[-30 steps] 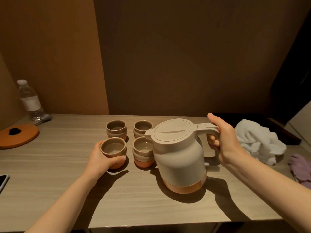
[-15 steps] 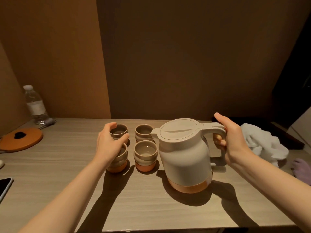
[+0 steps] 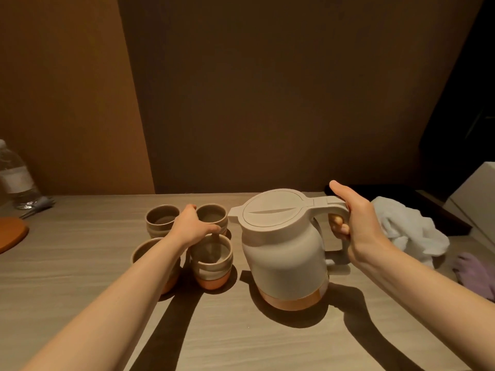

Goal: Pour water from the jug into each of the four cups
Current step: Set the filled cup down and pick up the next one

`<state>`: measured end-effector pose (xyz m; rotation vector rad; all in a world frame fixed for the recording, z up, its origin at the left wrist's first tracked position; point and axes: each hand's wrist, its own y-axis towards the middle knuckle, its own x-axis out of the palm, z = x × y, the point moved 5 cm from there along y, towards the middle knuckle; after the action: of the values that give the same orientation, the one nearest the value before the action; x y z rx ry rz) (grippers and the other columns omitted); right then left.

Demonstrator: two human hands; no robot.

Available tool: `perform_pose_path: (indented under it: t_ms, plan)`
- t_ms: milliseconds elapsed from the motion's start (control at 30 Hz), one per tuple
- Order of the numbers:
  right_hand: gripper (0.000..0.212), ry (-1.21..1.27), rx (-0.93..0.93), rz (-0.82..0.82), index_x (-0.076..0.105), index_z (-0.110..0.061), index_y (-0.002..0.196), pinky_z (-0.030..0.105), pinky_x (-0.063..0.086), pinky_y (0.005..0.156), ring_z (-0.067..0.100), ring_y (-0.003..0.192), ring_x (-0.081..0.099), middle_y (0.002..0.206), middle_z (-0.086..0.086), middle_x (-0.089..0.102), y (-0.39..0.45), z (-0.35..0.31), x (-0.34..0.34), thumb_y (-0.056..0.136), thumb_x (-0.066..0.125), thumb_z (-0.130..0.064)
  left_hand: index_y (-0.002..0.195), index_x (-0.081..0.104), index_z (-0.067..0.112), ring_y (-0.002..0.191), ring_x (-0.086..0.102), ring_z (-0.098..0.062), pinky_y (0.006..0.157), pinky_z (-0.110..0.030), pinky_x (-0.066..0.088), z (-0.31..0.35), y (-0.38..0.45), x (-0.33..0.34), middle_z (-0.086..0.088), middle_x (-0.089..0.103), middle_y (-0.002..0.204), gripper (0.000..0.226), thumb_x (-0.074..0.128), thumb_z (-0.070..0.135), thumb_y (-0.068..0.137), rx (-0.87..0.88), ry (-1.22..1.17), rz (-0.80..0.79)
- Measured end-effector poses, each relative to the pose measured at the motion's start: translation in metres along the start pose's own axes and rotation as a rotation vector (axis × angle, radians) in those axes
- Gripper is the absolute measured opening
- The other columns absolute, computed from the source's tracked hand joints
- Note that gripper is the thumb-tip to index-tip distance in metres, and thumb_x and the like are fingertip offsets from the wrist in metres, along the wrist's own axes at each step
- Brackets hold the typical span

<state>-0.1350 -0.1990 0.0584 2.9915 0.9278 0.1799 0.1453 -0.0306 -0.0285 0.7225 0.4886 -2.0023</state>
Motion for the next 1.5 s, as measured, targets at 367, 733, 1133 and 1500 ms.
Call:
perform_pose_path:
  t_ms: [367,733,1133,1500]
  plan:
    - [0.053,0.015,0.025,-0.019,0.056,-0.020,0.041,0.016,0.026,0.033,0.007,0.031,0.031,0.037,-0.004,0.041,0.025,0.019,-0.005,0.087,0.062,-0.046,0.128,0.039,0.014,0.092,0.052,-0.020,0.072,-0.033,0.050,-0.012,0.034,0.019,-0.007,0.055,0.115,0.096,0.093,0.032,0.051,-0.059,-0.038,0.000]
    - [0.053,0.019,0.028,-0.007,0.056,-0.020,0.041,0.016,0.026,0.034,0.007,0.031,0.032,0.037,-0.004,0.041,0.027,0.019,-0.006,0.088,0.061,-0.045,0.119,0.041,0.019,0.094,0.054,-0.020,0.067,-0.028,0.047,-0.014,0.039,0.020,-0.002,0.053,0.107,0.086,0.092,0.032,0.052,-0.008,-0.086,0.023]
    - [0.051,0.036,0.017,0.011,0.053,-0.021,0.040,0.018,0.026,0.035,0.007,0.030,0.031,0.037,-0.004,0.041,0.015,0.006,-0.010,0.085,0.064,-0.043,0.120,0.040,0.026,0.104,0.049,-0.019,0.084,-0.039,0.051,-0.003,0.026,-0.003,0.004,0.049,0.111,0.084,0.090,0.037,0.053,0.071,-0.254,0.179]
    - [0.052,0.049,0.008,0.030,0.052,-0.020,0.040,0.017,0.026,0.035,0.007,0.029,0.031,0.036,-0.004,0.039,-0.012,-0.010,-0.012,0.086,0.064,-0.042,0.124,0.035,0.028,0.107,0.049,-0.017,0.079,-0.029,0.045,0.044,-0.013,-0.039,0.005,0.048,0.117,0.085,0.089,0.033,0.059,0.257,-0.445,0.277]
